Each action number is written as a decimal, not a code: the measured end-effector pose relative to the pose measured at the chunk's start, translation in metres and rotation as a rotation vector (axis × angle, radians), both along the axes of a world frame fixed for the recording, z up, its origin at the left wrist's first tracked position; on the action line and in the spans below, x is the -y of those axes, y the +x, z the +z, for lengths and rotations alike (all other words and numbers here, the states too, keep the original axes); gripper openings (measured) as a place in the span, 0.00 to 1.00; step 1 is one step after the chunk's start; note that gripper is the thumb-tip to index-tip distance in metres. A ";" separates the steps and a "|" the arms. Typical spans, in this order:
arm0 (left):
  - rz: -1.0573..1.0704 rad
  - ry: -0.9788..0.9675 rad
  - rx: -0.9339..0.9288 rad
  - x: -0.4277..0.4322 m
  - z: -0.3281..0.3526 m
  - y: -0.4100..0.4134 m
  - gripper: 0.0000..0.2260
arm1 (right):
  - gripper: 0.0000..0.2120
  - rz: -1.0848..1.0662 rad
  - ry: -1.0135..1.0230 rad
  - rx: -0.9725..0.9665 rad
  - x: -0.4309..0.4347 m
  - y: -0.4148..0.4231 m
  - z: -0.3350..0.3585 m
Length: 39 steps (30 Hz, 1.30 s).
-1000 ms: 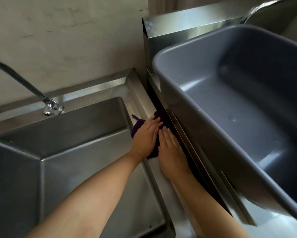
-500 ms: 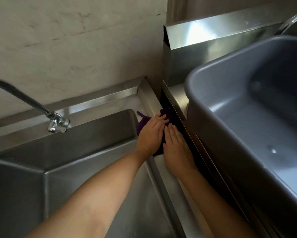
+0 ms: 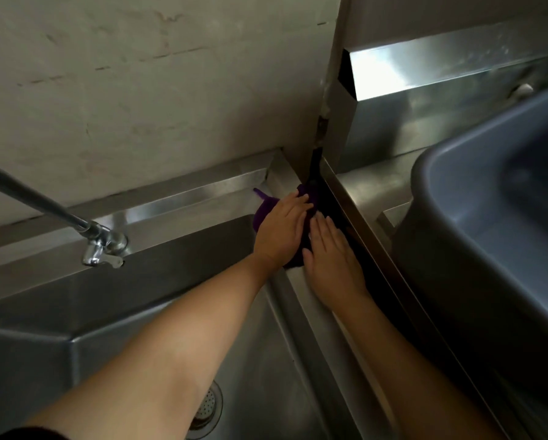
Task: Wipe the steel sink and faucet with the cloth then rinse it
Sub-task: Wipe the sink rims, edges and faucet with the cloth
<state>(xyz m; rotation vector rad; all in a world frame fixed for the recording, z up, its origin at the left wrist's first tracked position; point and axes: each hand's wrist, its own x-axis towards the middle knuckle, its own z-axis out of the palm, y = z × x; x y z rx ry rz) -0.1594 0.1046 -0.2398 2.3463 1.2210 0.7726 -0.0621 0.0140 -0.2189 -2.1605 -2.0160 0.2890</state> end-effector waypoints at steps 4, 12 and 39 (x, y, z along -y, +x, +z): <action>-0.008 -0.004 0.022 -0.013 0.000 -0.003 0.20 | 0.29 -0.004 -0.006 0.047 -0.007 0.000 -0.004; 0.011 -0.003 0.048 -0.026 -0.003 -0.005 0.14 | 0.29 0.014 0.019 0.062 -0.014 -0.002 -0.005; -0.130 0.130 -0.374 -0.091 0.005 -0.065 0.17 | 0.31 0.085 -0.004 0.039 -0.056 -0.013 0.001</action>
